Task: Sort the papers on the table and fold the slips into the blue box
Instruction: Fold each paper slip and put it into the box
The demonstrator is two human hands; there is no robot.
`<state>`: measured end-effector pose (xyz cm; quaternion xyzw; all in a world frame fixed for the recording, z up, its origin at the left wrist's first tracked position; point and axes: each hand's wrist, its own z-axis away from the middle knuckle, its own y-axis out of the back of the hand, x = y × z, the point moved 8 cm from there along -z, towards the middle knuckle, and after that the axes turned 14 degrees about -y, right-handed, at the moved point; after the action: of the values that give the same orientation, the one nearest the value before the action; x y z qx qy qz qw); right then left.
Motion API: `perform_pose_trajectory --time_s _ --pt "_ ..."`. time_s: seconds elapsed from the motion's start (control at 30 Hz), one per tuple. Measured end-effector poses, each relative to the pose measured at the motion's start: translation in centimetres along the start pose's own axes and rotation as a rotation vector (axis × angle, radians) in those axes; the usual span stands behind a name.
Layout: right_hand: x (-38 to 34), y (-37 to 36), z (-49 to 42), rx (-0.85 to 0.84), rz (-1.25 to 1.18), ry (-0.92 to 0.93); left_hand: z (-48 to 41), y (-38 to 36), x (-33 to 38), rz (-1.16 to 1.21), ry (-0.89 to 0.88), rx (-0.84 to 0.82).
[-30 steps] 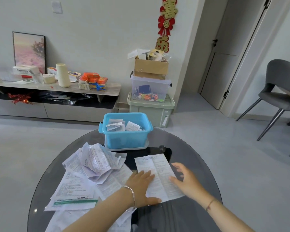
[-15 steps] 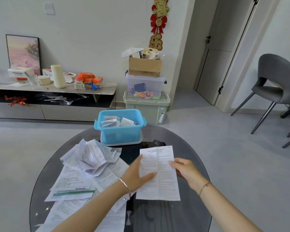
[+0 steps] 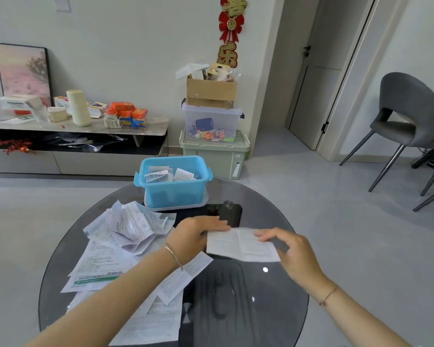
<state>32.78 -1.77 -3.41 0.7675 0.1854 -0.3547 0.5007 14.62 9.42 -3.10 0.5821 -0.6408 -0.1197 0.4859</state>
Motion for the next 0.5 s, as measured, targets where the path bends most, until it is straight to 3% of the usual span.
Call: perform_pose_trajectory --time_s 0.13,0.3,0.5 --pt "3.2 -3.5 1.4 -0.195 0.218 -0.036 3.2 -4.9 -1.1 -0.140 -0.016 -0.373" --pt "4.0 -5.0 2.5 -0.330 0.233 -0.078 5.5 -6.8 -1.5 -0.165 0.053 -0.585" --pt "4.4 -5.0 2.1 -0.304 -0.117 -0.305 5.6 -6.0 -2.2 0.055 0.334 -0.352"
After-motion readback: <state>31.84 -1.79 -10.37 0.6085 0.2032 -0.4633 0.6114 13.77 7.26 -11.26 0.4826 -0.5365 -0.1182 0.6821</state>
